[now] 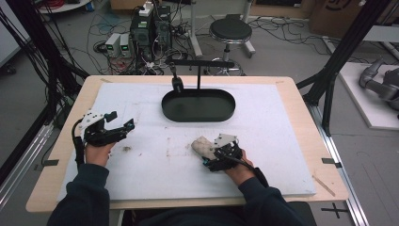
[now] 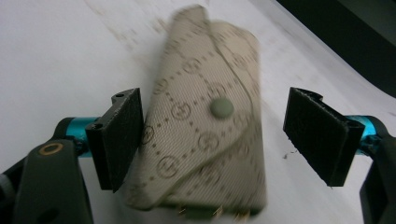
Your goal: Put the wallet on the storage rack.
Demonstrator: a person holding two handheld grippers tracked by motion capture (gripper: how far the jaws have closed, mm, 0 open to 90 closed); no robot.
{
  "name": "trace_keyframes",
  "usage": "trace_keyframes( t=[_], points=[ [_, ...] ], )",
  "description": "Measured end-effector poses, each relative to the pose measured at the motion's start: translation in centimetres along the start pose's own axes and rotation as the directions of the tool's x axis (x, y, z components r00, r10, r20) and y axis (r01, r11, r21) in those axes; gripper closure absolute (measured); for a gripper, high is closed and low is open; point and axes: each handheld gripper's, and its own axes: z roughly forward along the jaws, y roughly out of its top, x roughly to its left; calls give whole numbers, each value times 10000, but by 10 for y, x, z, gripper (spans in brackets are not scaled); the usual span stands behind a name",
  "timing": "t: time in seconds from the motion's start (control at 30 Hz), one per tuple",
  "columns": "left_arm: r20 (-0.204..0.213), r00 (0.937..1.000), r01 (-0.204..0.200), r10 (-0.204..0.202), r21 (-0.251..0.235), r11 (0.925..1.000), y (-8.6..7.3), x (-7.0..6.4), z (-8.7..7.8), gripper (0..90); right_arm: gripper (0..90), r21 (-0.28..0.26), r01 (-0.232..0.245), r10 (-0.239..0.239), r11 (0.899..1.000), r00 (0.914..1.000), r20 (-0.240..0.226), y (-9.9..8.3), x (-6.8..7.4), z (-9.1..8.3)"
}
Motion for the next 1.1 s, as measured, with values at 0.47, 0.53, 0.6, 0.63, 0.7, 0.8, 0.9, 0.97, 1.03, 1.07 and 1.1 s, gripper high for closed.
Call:
trace_keyframes(
  t=[0.47, 0.53, 0.6, 0.63, 0.7, 0.8, 0.9, 0.97, 1.03, 1.07, 1.1],
  points=[
    [19, 10000, -61, 61, 57, 10000, -1, -1, 3, 192, 192, -589, -653, 591, 9961, 9931, -1008, -7, -30, 5],
    [41, 10000, -68, 68, 84, 9999, -1, -1, 3, 192, 192, -423, -613, 561, 9972, 9917, -1153, -7, -29, 11],
    [72, 9999, -88, 88, 104, 9999, -1, -2, 4, 192, 184, -108, -359, 343, 9993, 9921, -1205, -8, -28, 18],
    [93, 9999, -115, 114, 148, 9998, -1, -2, 4, 192, 157, -85, -390, 376, 9992, 9919, -1216, -8, -28, 19],
    [104, 9999, -117, 116, 139, 9998, -1, -2, 5, 192, 155, -105, -306, 291, 9995, 9924, -1198, -8, -31, 20],
    [115, 9998, -142, 140, 164, 9998, -2, -3, 5, 192, 152, -110, -478, 460, 9988, 9906, -1292, -8, -34, 22],
    [132, 9998, -125, 123, 170, 9998, -2, -3, 5, 192, 260, -42, -542, 526, 9985, 9838, -1714, -8, -35, 21],
    [137, 9998, -146, 144, 186, 9997, -2, -3, 5, 193, 318, 6, -660, 651, 9978, 9831, -1711, -8, -34, 19],
    [147, 9998, -135, 132, 201, 9997, -2, -3, 5, 193, 348, 65, -784, 784, 9969, 9823, -1700, -7, -34, 18],
    [155, 9998, -140, 136, 200, 9997, -2, -3, 6, 193, 361, 141, -870, 881, 9961, 9820, -1672, -6, -34, 18],
    [160, 9998, -133, 130, 196, 9997, -2, -3, 6, 193, 369, 159, -913, 927, 9957, 9822, -1635, -5, -34, 17]
  ],
)
